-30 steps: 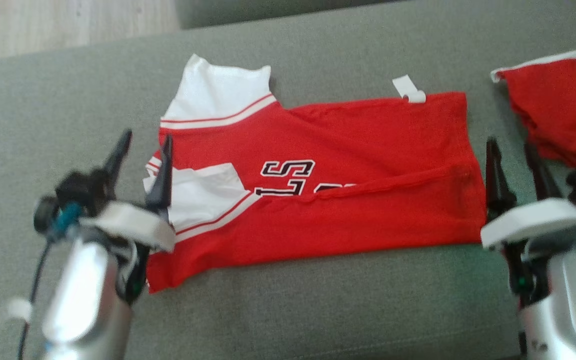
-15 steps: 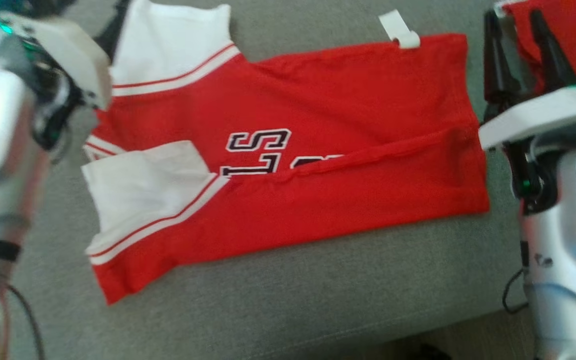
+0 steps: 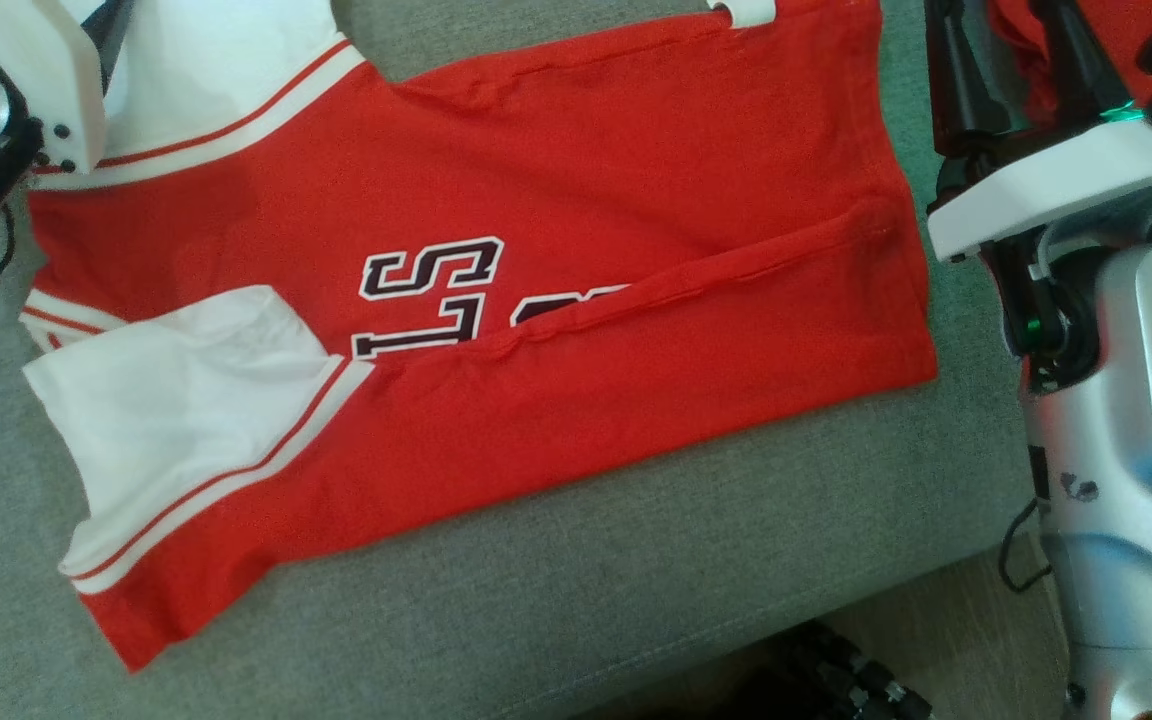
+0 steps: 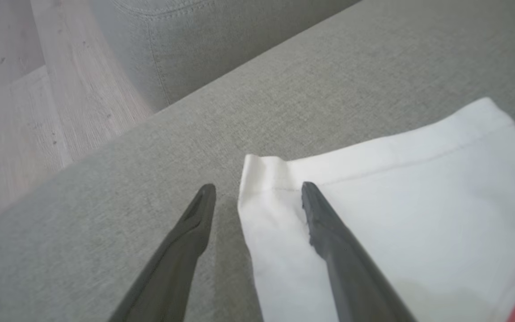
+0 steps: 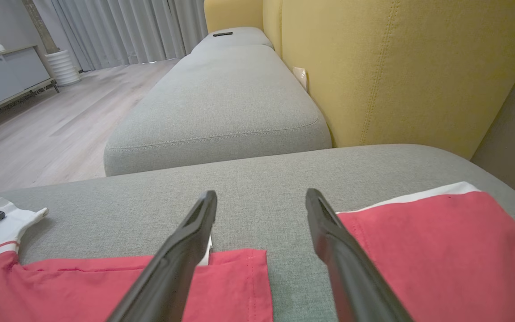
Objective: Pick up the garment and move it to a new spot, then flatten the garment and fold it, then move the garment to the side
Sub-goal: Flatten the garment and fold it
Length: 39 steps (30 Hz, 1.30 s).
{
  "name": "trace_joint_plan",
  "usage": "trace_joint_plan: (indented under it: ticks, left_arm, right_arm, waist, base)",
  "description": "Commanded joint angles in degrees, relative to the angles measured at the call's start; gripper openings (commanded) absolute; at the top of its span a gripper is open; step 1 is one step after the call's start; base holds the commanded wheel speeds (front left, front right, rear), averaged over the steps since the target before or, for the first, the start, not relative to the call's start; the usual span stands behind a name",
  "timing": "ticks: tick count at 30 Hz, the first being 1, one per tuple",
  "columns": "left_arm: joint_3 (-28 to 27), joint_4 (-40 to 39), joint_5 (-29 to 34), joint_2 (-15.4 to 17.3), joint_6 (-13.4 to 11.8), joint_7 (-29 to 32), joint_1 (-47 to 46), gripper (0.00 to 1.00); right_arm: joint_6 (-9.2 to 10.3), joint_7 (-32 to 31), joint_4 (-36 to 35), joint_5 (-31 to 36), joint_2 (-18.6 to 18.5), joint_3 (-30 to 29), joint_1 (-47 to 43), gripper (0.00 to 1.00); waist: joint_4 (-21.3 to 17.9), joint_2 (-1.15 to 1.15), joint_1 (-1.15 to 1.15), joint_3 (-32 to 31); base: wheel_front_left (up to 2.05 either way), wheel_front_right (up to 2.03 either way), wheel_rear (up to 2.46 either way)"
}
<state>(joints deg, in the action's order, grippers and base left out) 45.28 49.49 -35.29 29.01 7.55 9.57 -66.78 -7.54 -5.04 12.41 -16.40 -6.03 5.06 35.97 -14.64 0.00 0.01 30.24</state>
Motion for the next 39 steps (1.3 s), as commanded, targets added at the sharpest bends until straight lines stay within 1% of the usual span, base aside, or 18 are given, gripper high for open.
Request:
trace_joint_plan:
  ticks: [1, 3, 8, 9, 10, 12, 14, 19, 24, 25, 28, 30, 34, 39]
  left_arm:
    - [-0.52, -0.52, -0.99, 3.03, -0.07, 0.35, -3.34, 1.0]
    - [1.93, 0.23, -3.36, 3.16, -0.07, 1.69, -3.68, 1.0]
    - [5.25, 0.51, -8.34, 3.31, -0.07, 5.01, -3.73, 1.0]
    - [5.74, 0.32, -9.45, 3.36, -0.07, 5.41, -3.75, 0.33]
    - [6.18, 0.05, -10.41, 3.39, -0.07, 5.46, -3.82, 0.0]
    - [7.11, -0.46, -11.74, 3.43, -0.07, 4.74, -4.03, 0.0]
    - [8.0, -0.73, -12.12, 3.41, -0.07, 2.7, -4.51, 0.0]
    - [8.69, -0.13, -12.2, 2.05, -0.07, -5.88, -5.39, 0.0]
    - [9.88, 0.09, -11.08, 0.29, -0.07, -13.29, -4.93, 0.0]
    - [9.88, 0.09, -11.08, 0.29, -0.07, -13.29, -4.93, 0.0]
    - [11.2, -0.71, -10.43, -0.53, -0.07, -15.94, -3.94, 0.0]
    - [12.24, -1.7, -10.13, -1.09, -0.07, -17.0, -3.1, 0.0]
    - [14.43, -4.56, -9.61, -1.55, -0.07, -18.11, -1.87, 0.0]
    - [15.98, -7.86, -9.54, -1.78, -0.07, -18.23, -1.57, 0.0]
  right_arm:
    - [0.05, 0.54, -2.18, -0.54, -0.38, 0.94, 1.1, 1.0]
    - [0.05, 0.57, -1.87, -0.69, -0.65, 1.17, 1.19, 1.0]
    - [0.05, 0.59, -1.14, -0.57, -1.32, 0.87, 1.76, 1.0]
    - [0.05, 0.59, -1.04, -0.55, -1.43, 0.75, 1.89, 1.0]
    - [0.05, 0.59, -0.94, -0.5, -1.6, 0.55, 2.0, 1.0]
    - [0.05, 0.55, -0.67, -0.36, -2.03, 0.09, 2.14, 1.0]
    - [0.05, 0.4, -0.36, -0.07, -2.63, -0.33, 2.24, 1.0]
    - [0.05, -0.83, 0.77, 0.19, -4.64, -0.27, 2.44, 1.0]
    - [0.05, -3.46, 4.06, -0.83, -8.29, 1.23, 2.82, 1.0]
    - [0.05, -3.46, 4.06, -0.83, -8.29, 1.23, 2.82, 1.0]
    - [0.05, -5.3, 7.08, -1.25, -11.64, 3.47, 3.07, 1.0]
    - [0.05, -6.85, 9.64, -3.55, -12.96, 4.04, 3.22, 1.0]
    - [0.05, -9.2, 13.35, -6.57, -16.93, 8.48, 4.61, 1.0]
    - [0.05, -11.52, 17.79, -9.21, -21.36, 13.81, 8.08, 1.0]
  waist:
    - [-0.31, 0.0, -0.01, 0.24]
    - [-0.43, 0.0, -0.01, 0.4]
    - [-0.33, 0.0, -0.01, 0.67]
    - [-0.22, 0.0, -0.01, 0.68]
    - [0.01, 0.0, -0.01, 0.64]
    - [0.62, 0.0, -0.01, 0.36]
    - [1.47, 0.0, -0.01, -0.11]
    - [4.6, 0.0, -0.01, -2.47]
    - [8.77, 0.0, -0.01, -5.11]
    - [8.77, 0.0, -0.01, -5.11]
    - [11.46, 0.0, -0.01, -6.4]
    - [13.19, 0.0, -0.01, -6.99]
    - [15.7, 0.0, -0.01, -7.07]
    - [17.83, 0.0, -0.01, -5.72]
  base:
    - [0.0, 0.0, 0.0]
    - [0.0, 0.0, 0.0]
    - [0.0, 0.0, 0.0]
    - [0.0, 0.0, 0.0]
    - [0.0, 0.0, 0.0]
    - [0.0, 0.0, 0.0]
    - [0.0, 0.0, 0.0]
    - [0.0, 0.0, 0.0]
    - [0.0, 0.0, 0.0]
    - [0.0, 0.0, 0.0]
    - [0.0, 0.0, 0.0]
    - [0.0, 0.0, 0.0]
    - [0.0, 0.0, 0.0]
    - [0.0, 0.0, 0.0]
